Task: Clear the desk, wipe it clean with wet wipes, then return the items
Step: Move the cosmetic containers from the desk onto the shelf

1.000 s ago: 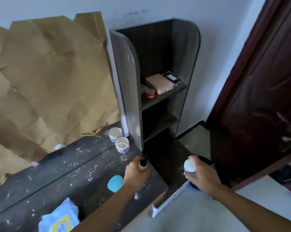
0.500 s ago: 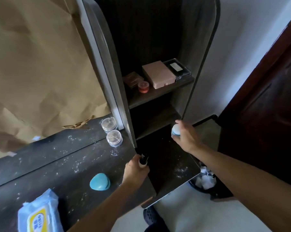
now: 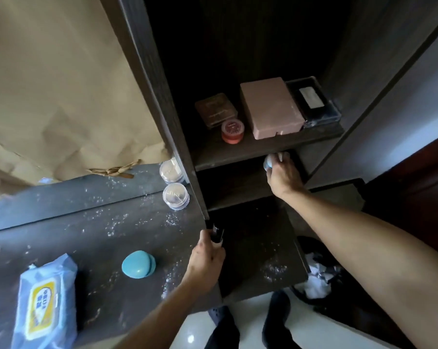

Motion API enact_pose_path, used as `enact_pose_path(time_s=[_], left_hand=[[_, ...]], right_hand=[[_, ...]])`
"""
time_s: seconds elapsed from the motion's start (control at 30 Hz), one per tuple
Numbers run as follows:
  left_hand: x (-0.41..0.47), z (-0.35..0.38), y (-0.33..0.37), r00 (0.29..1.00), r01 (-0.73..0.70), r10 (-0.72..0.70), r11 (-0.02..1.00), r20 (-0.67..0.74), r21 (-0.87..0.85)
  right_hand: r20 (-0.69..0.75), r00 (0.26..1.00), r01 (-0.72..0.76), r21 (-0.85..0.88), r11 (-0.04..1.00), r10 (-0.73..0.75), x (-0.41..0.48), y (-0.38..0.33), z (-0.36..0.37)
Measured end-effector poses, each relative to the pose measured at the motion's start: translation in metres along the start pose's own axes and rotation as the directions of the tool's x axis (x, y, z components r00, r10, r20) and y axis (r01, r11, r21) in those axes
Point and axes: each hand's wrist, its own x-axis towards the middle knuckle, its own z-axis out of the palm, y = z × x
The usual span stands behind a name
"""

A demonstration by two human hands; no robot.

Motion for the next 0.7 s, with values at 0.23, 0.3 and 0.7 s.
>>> enact_pose_path(time_s=[0.23, 0.3, 0.7], left_hand=[[0.012, 0.027, 0.033, 0.994, 0.0, 0.003, 1.0, -0.111, 0.03], [0.021, 0.032, 0.048, 0.986, 0.005, 0.003, 0.999, -0.167, 0.045], [0.115, 0.082, 0.132, 0.942, -0.127, 0.144, 0.989, -0.302, 0.077]], right_hand=[[0.014, 0.986, 0.169, 0.024, 0.985, -0.169, 0.002, 0.007, -0.015], [-0.03, 0.962, 0.273, 0.074, 0.959, -0.272, -0.017, 0.016, -0.021], [0.008, 0.935, 0.348, 0.165, 0.923, -0.355, -0.105, 0.141, -0.041]])
